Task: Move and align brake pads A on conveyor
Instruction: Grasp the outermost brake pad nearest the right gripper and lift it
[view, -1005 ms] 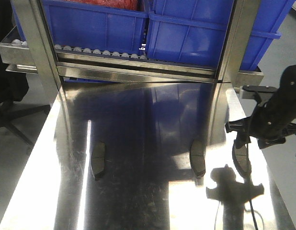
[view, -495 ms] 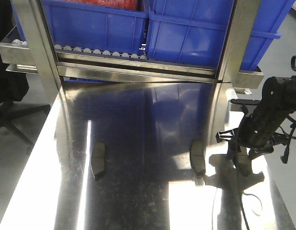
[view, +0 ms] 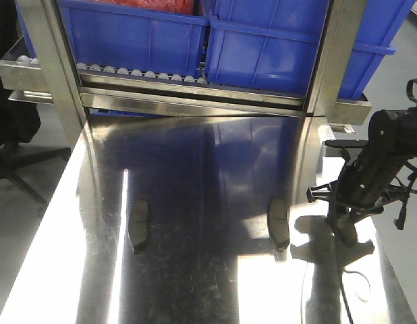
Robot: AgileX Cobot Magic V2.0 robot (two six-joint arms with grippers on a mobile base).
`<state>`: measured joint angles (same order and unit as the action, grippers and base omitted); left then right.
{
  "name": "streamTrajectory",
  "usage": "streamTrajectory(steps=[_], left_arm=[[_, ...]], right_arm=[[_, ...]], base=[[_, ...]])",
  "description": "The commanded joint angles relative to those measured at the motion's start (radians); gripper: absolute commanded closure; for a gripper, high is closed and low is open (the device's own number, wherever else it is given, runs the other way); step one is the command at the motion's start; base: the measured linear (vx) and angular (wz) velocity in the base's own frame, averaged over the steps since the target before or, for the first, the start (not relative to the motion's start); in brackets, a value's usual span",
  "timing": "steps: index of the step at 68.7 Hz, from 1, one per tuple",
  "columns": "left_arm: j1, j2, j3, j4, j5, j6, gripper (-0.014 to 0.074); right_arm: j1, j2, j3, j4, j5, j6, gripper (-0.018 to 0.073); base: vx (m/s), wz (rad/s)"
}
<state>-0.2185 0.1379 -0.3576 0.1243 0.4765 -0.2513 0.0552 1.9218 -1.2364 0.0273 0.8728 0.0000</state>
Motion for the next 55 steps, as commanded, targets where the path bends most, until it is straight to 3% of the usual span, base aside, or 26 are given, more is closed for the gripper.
streamTrajectory(steps=[1, 12, 25, 35, 55], left_arm=[[-0.005, 0.010, -0.028, 0.005, -0.093, 0.000, 0.0602], [-0.005, 0.010, -0.028, 0.005, -0.093, 0.000, 0.0602], [-0.005, 0.010, -0.028, 0.005, -0.093, 0.000, 0.0602], [-0.005, 0.010, -0.028, 0.005, -0.093, 0.000, 0.0602], [-0.005, 0.010, -0.028, 0.005, -0.093, 0.000, 0.0602]], right_arm=[[-0.017, -0.083, -0.023, -0.020, -0.024, -0.028, 0.0571], [-0.056, -0.178, -0.012, -0.012, -0.031, -0.050, 0.0567], [-0.076, -0.375, 0.102, -0.027, -0.171, -0.077, 0.0565], [-0.053, -0.550, 0.211, -0.018, -0.274, -0.078, 0.0564], [0.031, -0.846, 0.328, 0.008, -0.279, -0.067, 0.0564]], base=[[0.00, 0.00], [0.00, 0.00], [0.00, 0.00], [0.00, 0.00], [0.00, 0.00]])
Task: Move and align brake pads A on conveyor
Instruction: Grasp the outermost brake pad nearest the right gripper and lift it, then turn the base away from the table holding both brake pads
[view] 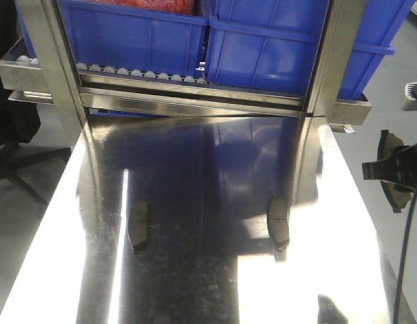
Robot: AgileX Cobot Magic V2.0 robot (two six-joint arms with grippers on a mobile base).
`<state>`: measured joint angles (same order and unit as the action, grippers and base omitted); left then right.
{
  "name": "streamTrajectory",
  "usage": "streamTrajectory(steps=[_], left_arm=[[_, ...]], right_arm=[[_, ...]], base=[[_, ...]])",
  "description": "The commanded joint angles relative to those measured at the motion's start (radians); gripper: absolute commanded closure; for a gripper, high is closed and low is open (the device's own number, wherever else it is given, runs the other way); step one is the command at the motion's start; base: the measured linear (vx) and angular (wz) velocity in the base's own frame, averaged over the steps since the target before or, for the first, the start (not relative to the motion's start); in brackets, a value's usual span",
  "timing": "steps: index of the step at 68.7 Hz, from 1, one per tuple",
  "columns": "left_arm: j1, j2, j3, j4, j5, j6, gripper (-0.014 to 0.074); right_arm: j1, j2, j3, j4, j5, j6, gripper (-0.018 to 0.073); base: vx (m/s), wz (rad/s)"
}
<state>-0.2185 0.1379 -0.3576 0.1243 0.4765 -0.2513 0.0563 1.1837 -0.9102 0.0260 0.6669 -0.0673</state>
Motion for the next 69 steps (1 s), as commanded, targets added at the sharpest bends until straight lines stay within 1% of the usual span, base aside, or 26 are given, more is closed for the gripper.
streamTrajectory(steps=[1, 11, 15, 30, 39, 53, 69], left_arm=[[-0.005, 0.010, -0.028, 0.005, -0.093, 0.000, 0.0602], [-0.005, 0.010, -0.028, 0.005, -0.093, 0.000, 0.0602], [-0.005, 0.010, -0.028, 0.005, -0.093, 0.000, 0.0602], [-0.005, 0.010, -0.028, 0.005, -0.093, 0.000, 0.0602], [-0.005, 0.010, -0.028, 0.005, -0.093, 0.000, 0.0602], [-0.005, 0.010, -0.028, 0.005, -0.093, 0.000, 0.0602], [-0.005, 0.010, -0.028, 0.005, -0.093, 0.000, 0.0602]], right_arm=[[0.035, -0.123, 0.008, 0.011, -0.075, 0.001, 0.0564], [0.089, -0.276, 0.083, 0.032, -0.110, 0.001, 0.0564], [0.098, -0.338, 0.120, 0.035, -0.138, 0.002, 0.0564], [0.098, -0.596, 0.250, 0.034, -0.204, 0.004, 0.0564], [0.098, -0.737, 0.290, 0.038, -0.197, 0.005, 0.0564], [0.098, -0.878, 0.323, 0.038, -0.190, 0.005, 0.0564], [0.098, -0.977, 0.375, 0.037, -0.169, 0.004, 0.0564]], base=[[0.00, 0.00], [0.00, 0.00], [0.00, 0.00], [0.00, 0.00], [0.00, 0.00], [0.00, 0.00], [0.00, 0.00]])
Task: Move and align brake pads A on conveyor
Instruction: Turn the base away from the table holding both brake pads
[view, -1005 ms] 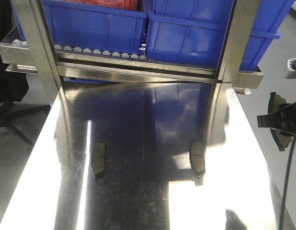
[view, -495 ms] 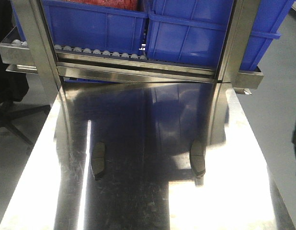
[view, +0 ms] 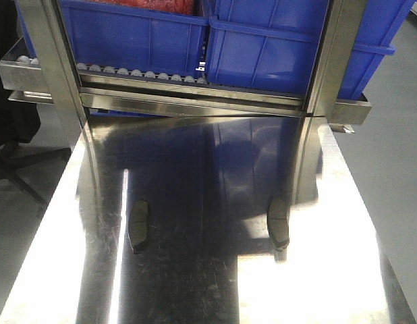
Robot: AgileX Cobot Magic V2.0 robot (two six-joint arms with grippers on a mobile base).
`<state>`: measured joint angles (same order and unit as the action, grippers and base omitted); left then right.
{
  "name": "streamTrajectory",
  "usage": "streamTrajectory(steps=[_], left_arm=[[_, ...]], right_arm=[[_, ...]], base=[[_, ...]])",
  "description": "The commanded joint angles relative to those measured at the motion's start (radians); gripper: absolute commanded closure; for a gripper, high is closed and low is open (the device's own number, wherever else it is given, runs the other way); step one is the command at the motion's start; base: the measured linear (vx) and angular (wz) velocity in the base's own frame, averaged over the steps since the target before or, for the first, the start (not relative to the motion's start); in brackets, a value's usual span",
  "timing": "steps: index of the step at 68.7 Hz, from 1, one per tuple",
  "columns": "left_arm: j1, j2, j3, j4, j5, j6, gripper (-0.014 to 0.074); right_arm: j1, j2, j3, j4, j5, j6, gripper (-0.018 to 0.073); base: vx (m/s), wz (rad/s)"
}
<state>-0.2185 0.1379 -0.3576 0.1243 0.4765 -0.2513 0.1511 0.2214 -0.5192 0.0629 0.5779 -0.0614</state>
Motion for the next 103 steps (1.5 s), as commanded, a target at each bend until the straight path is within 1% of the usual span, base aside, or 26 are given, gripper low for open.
streamTrajectory(steps=[1, 8, 75, 90, 103], left_arm=[[-0.005, 0.010, -0.028, 0.005, -0.093, 0.000, 0.0602], [-0.005, 0.010, -0.028, 0.005, -0.093, 0.000, 0.0602], [-0.005, 0.010, -0.028, 0.005, -0.093, 0.000, 0.0602], [-0.005, 0.012, -0.028, 0.005, -0.093, 0.000, 0.0602], [-0.005, 0.012, -0.028, 0.005, -0.093, 0.000, 0.0602]], right_arm=[[0.003, -0.020, -0.016, 0.001, -0.074, -0.002, 0.0564], [0.003, -0.043, -0.016, -0.011, -0.057, -0.004, 0.0564], [0.003, -0.044, -0.016, -0.006, -0.057, -0.005, 0.0564], [0.003, -0.044, -0.016, -0.006, -0.057, -0.005, 0.0564], [0.003, -0.044, -0.016, -0.006, -0.059, -0.005, 0.0564]], base=[[0.00, 0.00], [0.00, 0.00], [0.00, 0.00], [-0.07, 0.26], [-0.15, 0.59]])
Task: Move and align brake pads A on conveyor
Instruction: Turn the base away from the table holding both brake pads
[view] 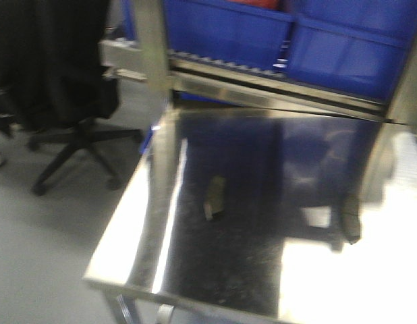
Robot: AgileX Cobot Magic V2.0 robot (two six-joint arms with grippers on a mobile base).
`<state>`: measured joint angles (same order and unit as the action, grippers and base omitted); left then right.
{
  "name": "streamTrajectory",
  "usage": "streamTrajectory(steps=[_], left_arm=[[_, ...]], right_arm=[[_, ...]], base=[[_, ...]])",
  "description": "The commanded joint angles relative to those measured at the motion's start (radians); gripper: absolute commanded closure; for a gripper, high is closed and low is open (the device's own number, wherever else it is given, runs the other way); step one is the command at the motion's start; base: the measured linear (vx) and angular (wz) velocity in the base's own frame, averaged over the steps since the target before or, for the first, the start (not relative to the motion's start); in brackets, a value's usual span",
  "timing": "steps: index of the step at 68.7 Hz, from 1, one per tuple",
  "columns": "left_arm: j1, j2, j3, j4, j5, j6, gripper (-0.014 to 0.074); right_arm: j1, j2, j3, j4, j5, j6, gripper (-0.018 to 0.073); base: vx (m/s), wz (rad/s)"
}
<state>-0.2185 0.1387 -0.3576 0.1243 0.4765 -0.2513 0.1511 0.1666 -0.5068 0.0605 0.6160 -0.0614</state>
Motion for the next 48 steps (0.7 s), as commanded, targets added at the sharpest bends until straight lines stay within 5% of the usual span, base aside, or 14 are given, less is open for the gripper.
streamTrajectory(steps=[1, 48], left_arm=[[-0.005, 0.011, -0.028, 0.005, -0.093, 0.000, 0.0602], [-0.005, 0.011, -0.028, 0.005, -0.093, 0.000, 0.0602]], right_arm=[[0.003, 0.011, -0.028, -0.003, -0.097, -0.005, 0.0564], [0.003, 0.011, -0.028, -0.003, -0.097, -0.005, 0.0564]], base=[[-0.18, 0.78], [-0.23, 0.90]])
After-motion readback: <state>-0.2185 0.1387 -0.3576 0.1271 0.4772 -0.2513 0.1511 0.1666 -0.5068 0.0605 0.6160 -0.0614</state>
